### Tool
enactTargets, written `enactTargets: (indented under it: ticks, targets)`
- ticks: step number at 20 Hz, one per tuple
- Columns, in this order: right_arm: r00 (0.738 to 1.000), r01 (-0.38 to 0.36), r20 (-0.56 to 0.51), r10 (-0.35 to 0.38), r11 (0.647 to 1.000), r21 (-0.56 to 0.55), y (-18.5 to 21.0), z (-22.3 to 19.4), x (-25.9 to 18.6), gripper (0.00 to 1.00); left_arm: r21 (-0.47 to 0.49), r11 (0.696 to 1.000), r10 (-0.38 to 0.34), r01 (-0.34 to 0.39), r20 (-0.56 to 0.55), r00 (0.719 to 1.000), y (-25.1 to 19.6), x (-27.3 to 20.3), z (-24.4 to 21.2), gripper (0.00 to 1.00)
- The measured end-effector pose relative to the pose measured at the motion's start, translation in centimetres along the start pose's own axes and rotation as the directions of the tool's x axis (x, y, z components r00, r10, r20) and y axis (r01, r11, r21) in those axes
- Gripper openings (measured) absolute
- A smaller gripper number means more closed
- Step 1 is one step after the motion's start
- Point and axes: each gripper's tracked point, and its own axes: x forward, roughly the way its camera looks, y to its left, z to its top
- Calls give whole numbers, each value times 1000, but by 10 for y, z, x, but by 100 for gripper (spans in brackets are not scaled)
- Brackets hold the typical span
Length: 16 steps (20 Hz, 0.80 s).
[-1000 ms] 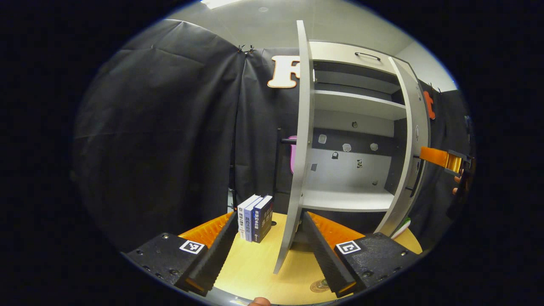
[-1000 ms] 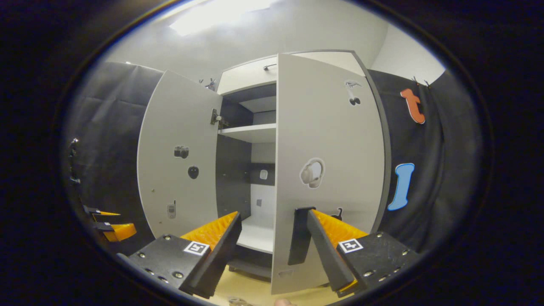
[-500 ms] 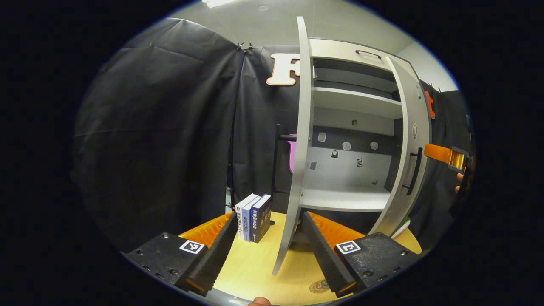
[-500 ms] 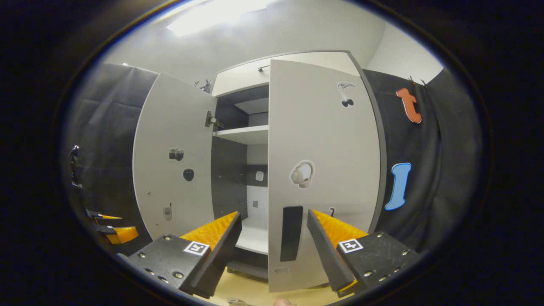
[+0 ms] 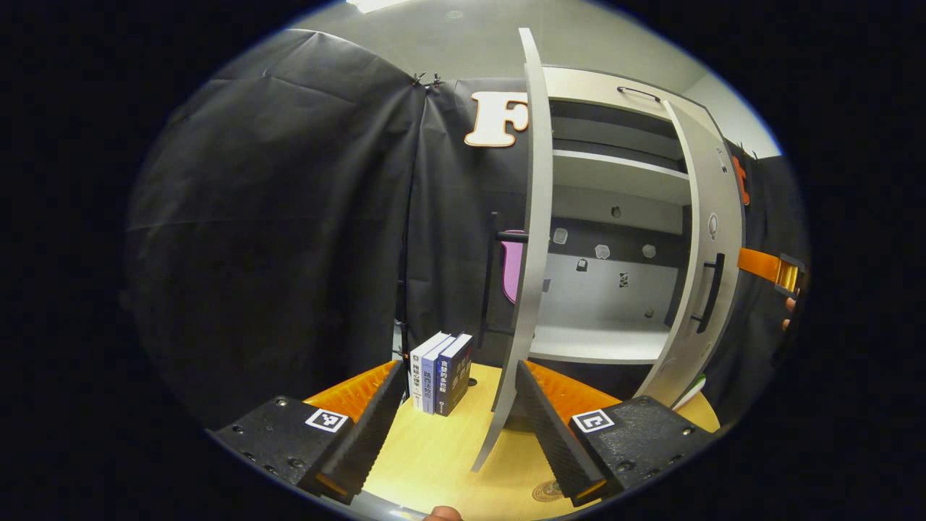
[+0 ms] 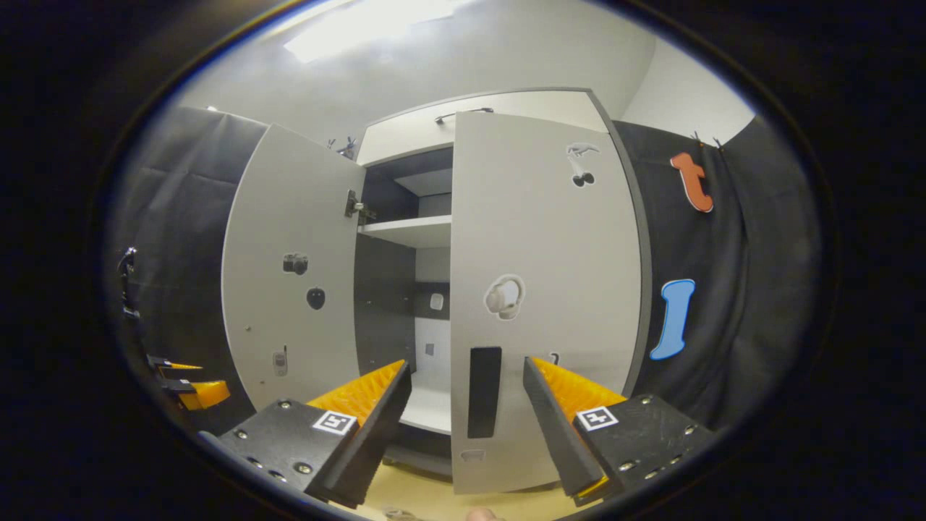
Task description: Grasp the bottle in the cabinet with the left hand and place it on the coaster, then close the right door with the right hand and the left door with the left hand.
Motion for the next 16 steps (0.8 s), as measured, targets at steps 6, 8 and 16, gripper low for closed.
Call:
enactTargets:
  ticks: [6, 8, 16]
  targets:
    - [1000, 18, 7, -18, 1000, 8, -4, 1, -1, 92, 6, 1000, 14, -14, 0, 1000, 6, 4, -1, 94]
    - [1000, 23, 4, -23, 1000, 5, -4, 0, -1, 92, 9, 1000, 27, -27, 9, 1000, 11, 8, 2, 93]
    - [997, 79, 9, -79, 997, -9, -16, 0, -6, 92, 19, 997, 71, -73, 76, 995, 40, 44, 34, 93]
